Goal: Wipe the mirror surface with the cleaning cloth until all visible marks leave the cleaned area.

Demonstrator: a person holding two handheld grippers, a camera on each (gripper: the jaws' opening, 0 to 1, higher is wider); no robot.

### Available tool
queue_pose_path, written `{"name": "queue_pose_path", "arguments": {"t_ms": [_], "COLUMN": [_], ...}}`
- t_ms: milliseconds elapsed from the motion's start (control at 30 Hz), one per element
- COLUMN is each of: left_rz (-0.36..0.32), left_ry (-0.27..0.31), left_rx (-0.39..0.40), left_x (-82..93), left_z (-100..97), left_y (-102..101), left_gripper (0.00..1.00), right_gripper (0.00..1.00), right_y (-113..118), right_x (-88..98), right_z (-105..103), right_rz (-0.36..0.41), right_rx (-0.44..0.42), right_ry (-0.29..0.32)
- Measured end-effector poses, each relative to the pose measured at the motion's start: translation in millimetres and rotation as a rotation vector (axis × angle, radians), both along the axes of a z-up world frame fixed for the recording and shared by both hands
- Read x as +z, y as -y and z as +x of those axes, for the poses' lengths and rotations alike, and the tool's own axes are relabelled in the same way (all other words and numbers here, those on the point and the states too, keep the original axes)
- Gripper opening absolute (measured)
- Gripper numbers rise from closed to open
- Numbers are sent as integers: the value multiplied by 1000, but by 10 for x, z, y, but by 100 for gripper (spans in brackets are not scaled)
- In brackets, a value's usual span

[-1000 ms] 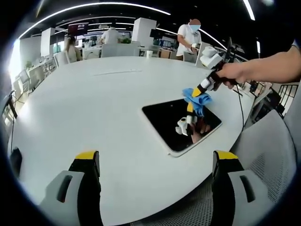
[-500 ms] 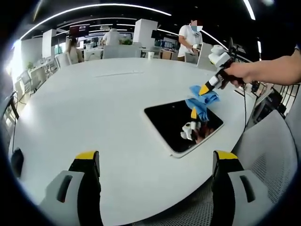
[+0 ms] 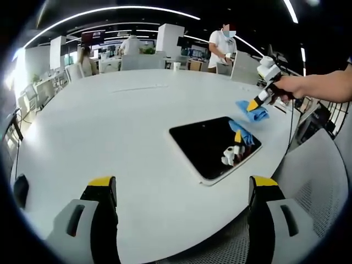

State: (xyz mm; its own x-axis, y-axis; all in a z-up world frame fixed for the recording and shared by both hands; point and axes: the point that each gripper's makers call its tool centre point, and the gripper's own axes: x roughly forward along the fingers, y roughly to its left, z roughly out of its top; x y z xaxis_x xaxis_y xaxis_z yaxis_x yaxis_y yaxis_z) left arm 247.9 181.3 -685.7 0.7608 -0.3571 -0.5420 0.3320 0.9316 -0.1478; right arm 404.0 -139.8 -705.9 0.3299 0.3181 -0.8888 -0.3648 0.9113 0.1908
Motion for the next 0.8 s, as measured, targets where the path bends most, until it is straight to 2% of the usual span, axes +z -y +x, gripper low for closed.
{"name": "queue_pose_path", "arguments": {"t_ms": [300,600,800], "left_rz": [-3,-8,-8], "left_ry": [0,-2,-3], "left_rx": [4,8,5], "left_x": [22,28,10], "left_z": [-6,-6,2], "left_y": [10,11,6], "left_gripper": [99,99,99], "right_gripper": [3,4,5], "right_y": [91,200,241], "right_x": [-40,-314,-443], "right_z": [-57,-181,-229], "right_rz": [-4,-39,-68], "right_rx": [-11,-7,4], "right_ry": [-14,-52,-52]}}
